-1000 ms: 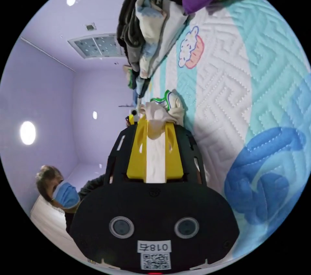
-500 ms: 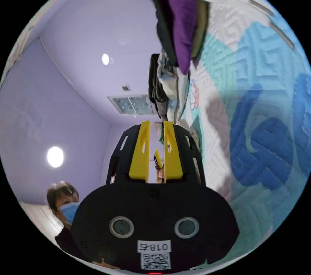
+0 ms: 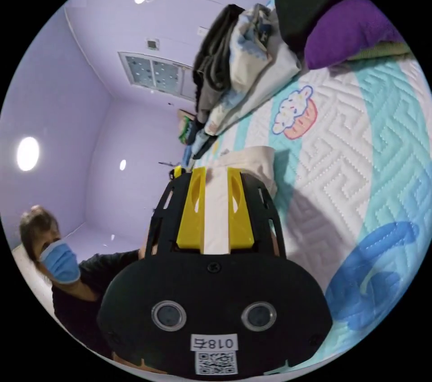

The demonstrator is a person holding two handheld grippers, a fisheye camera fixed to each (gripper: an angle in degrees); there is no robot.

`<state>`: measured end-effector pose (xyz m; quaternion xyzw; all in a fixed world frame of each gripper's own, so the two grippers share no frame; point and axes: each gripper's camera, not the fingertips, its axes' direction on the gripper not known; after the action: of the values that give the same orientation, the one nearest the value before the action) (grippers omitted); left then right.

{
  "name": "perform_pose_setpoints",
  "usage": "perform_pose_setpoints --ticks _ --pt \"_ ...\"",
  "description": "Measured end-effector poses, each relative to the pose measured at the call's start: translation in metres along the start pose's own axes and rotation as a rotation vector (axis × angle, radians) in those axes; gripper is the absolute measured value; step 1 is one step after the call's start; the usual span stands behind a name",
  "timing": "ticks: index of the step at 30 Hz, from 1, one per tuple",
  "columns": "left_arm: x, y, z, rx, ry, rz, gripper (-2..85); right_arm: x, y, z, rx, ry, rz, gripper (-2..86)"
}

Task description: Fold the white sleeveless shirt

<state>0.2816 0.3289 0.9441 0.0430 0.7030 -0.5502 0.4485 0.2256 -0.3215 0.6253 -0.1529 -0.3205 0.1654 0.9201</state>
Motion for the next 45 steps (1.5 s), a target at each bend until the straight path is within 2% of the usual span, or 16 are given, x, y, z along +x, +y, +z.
perform_pose_setpoints --ticks 2,3,5,6,7,9,13,20,24,25,31,35,40,45 --pt "0.011 0.006 -0.01 0.039 0.072 0.045 9.9 -0.006 0.011 -0.017 0.052 -0.046 -0.033 8.4" --pt "0.02 0.011 -0.022 0.096 0.018 0.07 9.8 -0.007 0.014 -0.022 0.072 -0.014 -0.035 8.7" --pt "0.039 0.019 -0.037 0.192 -0.189 0.117 10.2 -0.016 0.023 -0.033 0.137 0.195 -0.046 10.3" --pt "0.053 0.024 -0.04 0.239 -0.333 0.159 10.9 -0.019 0.025 -0.034 0.152 0.238 -0.055 10.8" --pt "0.064 0.023 -0.033 0.22 -0.466 0.188 11.7 -0.024 0.027 -0.033 0.163 0.313 -0.075 11.3" --pt "0.073 0.016 -0.012 0.136 -0.598 0.209 12.8 -0.031 0.028 -0.023 0.126 0.4 -0.105 12.2" --pt "0.09 0.002 0.047 -0.032 -0.777 0.252 14.4 -0.048 0.037 -0.001 0.056 0.524 -0.156 13.3" --pt "0.122 -0.012 0.091 -0.098 -0.79 0.236 16.1 -0.067 0.068 0.008 -0.026 0.472 -0.161 13.2" --pt "0.128 -0.024 0.093 -0.059 -0.627 0.151 15.4 -0.062 0.078 -0.005 -0.022 0.346 -0.102 13.1" --pt "0.13 -0.029 0.097 -0.064 -0.6 0.137 14.5 -0.059 0.081 -0.007 -0.042 0.281 -0.083 12.9" --pt "0.145 -0.054 0.124 -0.111 -0.544 0.087 10.6 -0.051 0.094 -0.02 -0.093 0.179 -0.02 10.6" --pt "0.172 -0.058 0.147 -0.15 -0.59 0.106 5.5 -0.056 0.112 -0.031 -0.131 0.195 -0.009 5.7" --pt "0.259 -0.032 0.162 0.001 -0.503 0.308 4.5 -0.105 0.171 -0.068 0.029 0.253 -0.172 4.5" --pt "0.385 -0.002 0.219 -0.017 -0.587 0.634 4.3 -0.184 0.253 -0.116 0.195 0.392 -0.37 4.0"
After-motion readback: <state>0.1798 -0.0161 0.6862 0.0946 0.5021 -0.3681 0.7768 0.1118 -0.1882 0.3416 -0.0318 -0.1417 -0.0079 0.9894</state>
